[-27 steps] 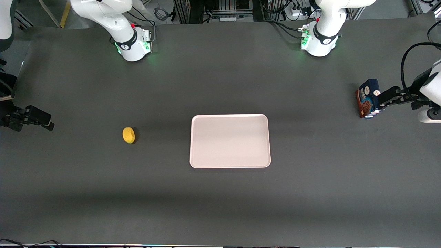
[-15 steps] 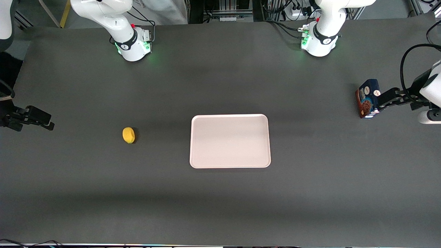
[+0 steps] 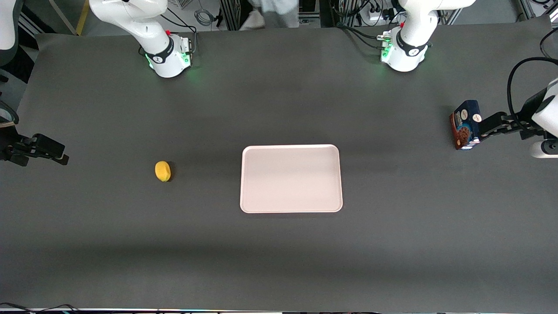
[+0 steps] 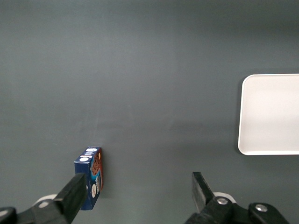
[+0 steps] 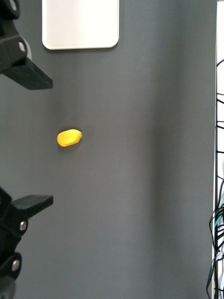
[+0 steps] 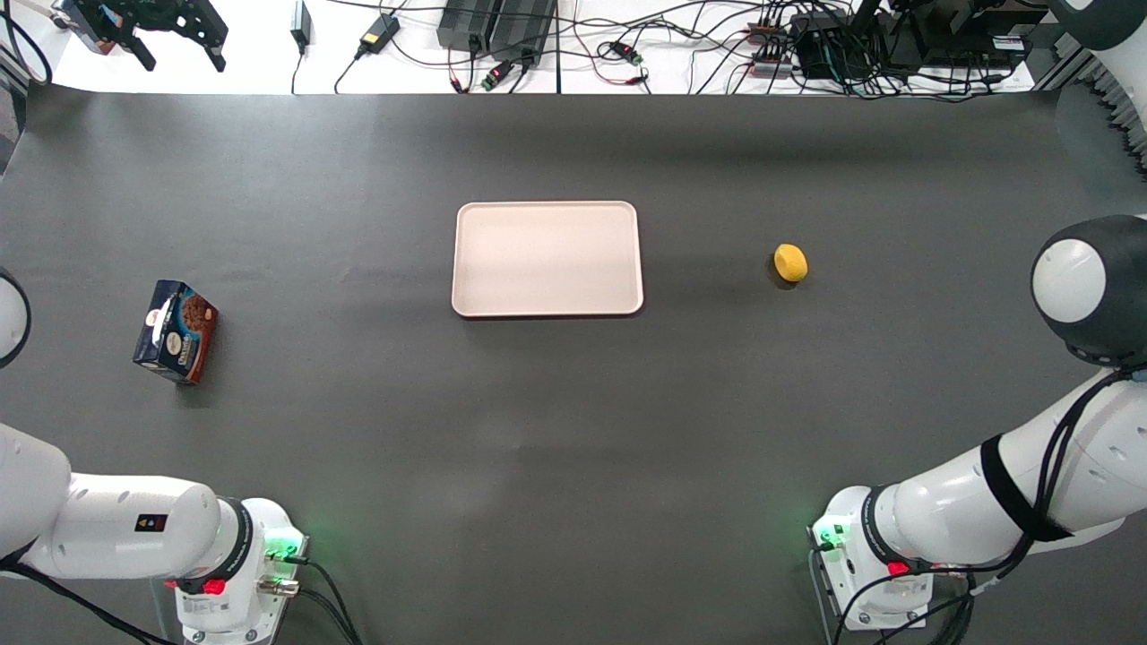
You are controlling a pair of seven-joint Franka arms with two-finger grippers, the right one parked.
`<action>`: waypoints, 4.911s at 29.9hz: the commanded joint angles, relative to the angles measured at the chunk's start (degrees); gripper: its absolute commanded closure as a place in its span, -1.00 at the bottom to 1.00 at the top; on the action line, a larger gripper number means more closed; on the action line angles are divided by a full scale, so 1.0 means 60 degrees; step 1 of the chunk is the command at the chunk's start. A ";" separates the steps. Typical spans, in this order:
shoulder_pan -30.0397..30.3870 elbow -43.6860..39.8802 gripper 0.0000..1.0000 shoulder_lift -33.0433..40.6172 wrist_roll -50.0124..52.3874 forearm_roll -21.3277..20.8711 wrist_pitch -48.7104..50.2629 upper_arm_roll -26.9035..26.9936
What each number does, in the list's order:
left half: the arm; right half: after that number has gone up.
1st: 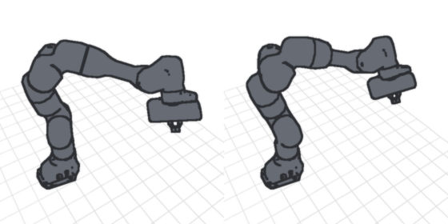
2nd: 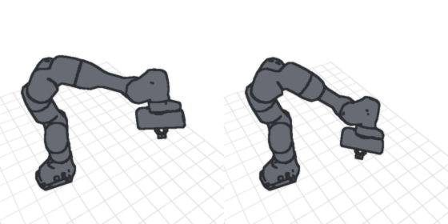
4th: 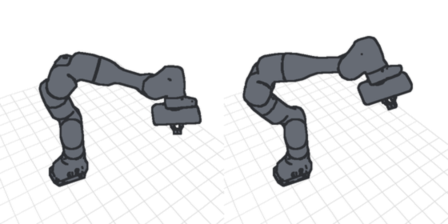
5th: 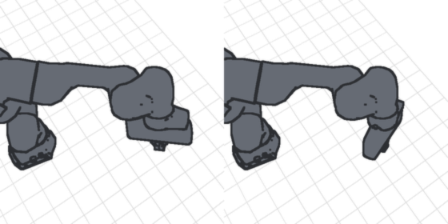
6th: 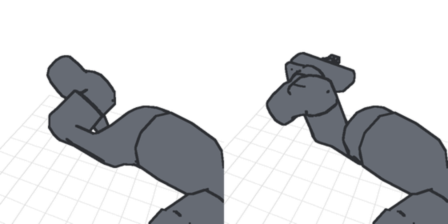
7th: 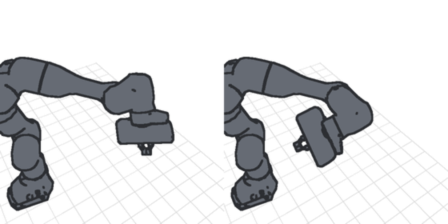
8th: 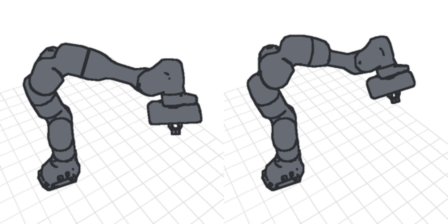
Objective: Place cookie box on tray
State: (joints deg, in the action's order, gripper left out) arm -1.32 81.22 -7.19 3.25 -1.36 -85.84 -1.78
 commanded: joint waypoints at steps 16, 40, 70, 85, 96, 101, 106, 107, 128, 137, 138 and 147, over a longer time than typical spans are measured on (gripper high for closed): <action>0.0220 0.3746 -1.00 0.2178 -0.0746 -0.0813 -0.1688 0.1015; 0.0791 0.9987 -1.00 0.5212 -0.2898 -0.1413 -0.6287 0.2698; 0.1319 1.1161 -1.00 0.3925 -0.3516 -0.1325 -0.7798 0.3461; 0.1363 1.2025 -1.00 0.2971 -0.3560 -0.1325 -0.9848 0.3461; 0.1465 1.2099 -1.00 0.2942 -0.4248 -0.1325 -0.9688 0.3476; 0.1450 1.2143 -1.00 0.2927 -0.4234 -0.1325 -0.9702 0.3476; 0.1450 1.2128 -1.00 0.2577 -0.4219 -0.1325 -0.9965 0.3476; 0.1450 1.2143 -1.00 0.2503 -0.4219 -0.1325 -1.0126 0.3476; 0.1465 1.2128 -1.00 0.2151 -0.4234 -0.1325 -1.0318 0.3476; 0.1465 1.2069 -0.58 0.2400 -0.4204 -0.1296 -0.9732 0.3490; 0.1465 1.2069 -0.60 0.2385 -0.4204 -0.1296 -0.9732 0.3491; 0.1421 1.2084 -0.78 0.2108 -0.4175 -0.1179 -0.9747 0.3476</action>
State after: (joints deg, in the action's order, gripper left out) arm 7.12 153.47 5.47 -21.07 -8.89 -145.27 19.04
